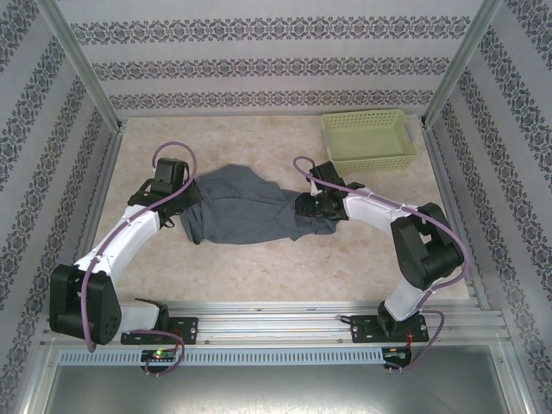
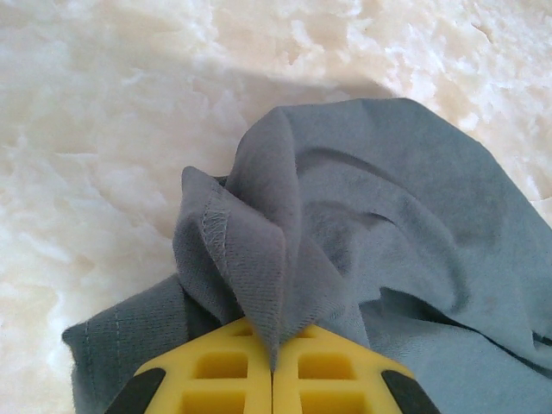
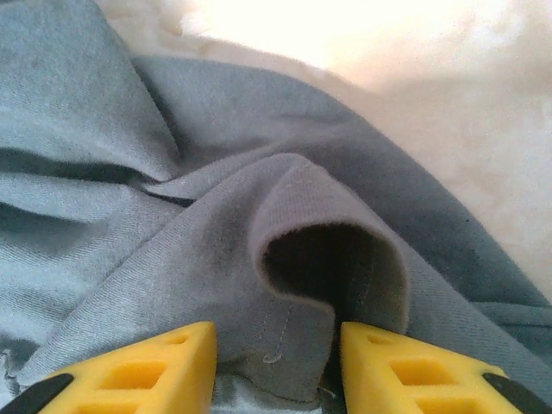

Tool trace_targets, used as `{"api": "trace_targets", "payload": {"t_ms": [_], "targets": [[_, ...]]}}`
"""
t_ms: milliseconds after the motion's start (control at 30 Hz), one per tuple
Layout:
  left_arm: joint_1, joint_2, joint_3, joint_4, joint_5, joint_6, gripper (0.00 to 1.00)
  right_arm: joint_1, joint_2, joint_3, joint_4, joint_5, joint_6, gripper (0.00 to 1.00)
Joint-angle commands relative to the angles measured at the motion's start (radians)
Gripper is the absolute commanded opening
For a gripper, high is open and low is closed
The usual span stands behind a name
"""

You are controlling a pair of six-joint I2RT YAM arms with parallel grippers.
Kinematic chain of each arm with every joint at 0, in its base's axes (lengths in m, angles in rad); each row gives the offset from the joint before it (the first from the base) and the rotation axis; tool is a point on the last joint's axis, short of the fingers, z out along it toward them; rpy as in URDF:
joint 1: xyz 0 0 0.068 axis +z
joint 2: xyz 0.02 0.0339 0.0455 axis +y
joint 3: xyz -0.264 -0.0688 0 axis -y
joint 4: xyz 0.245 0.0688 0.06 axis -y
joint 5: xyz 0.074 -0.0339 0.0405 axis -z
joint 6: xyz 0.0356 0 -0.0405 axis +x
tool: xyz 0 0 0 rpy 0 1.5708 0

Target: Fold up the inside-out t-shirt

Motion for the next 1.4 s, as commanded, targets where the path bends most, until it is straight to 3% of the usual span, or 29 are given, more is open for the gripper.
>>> {"api": "trace_targets", "payload": {"t_ms": [0, 133, 233, 533, 733, 867, 1100, 1267, 1367], "targets": [[0.015, -0.007, 0.008, -0.015, -0.001, -0.012, 0.0, 0.017, 0.028, 0.034, -0.014, 0.011, -0.018, 0.36], [0.023, -0.013, 0.012, -0.016, 0.025, -0.024, 0.0, 0.033, 0.003, 0.055, -0.032, 0.015, -0.022, 0.1], [0.03, -0.03, 0.026, -0.031, 0.043, -0.029, 0.0, 0.035, -0.07, 0.077, -0.099, 0.066, -0.039, 0.0], [0.084, -0.189, 0.081, -0.002, 0.206, -0.043, 0.0, 0.002, -0.495, 0.194, -0.352, 0.256, -0.107, 0.0], [0.107, -0.314, 0.023, 0.104, 0.33, -0.059, 0.0, -0.055, -0.695, 0.258, -0.435, 0.281, -0.105, 0.0], [0.113, -0.327, -0.027, 0.116, 0.4, -0.067, 0.0, -0.08, -0.744, 0.24, -0.451, 0.253, -0.087, 0.0], [0.113, -0.132, -0.155, 0.134, 0.532, -0.083, 0.01, -0.083, -0.749, 0.075, -0.34, 0.127, 0.005, 0.0], [0.113, -0.047, -0.192, 0.178, 0.527, -0.08, 0.09, -0.084, -0.718, 0.022, -0.318, 0.134, 0.005, 0.0], [0.113, -0.024, -0.202, 0.203, 0.527, -0.093, 0.19, -0.083, -0.709, 0.012, -0.311, 0.137, 0.0, 0.0]]}}
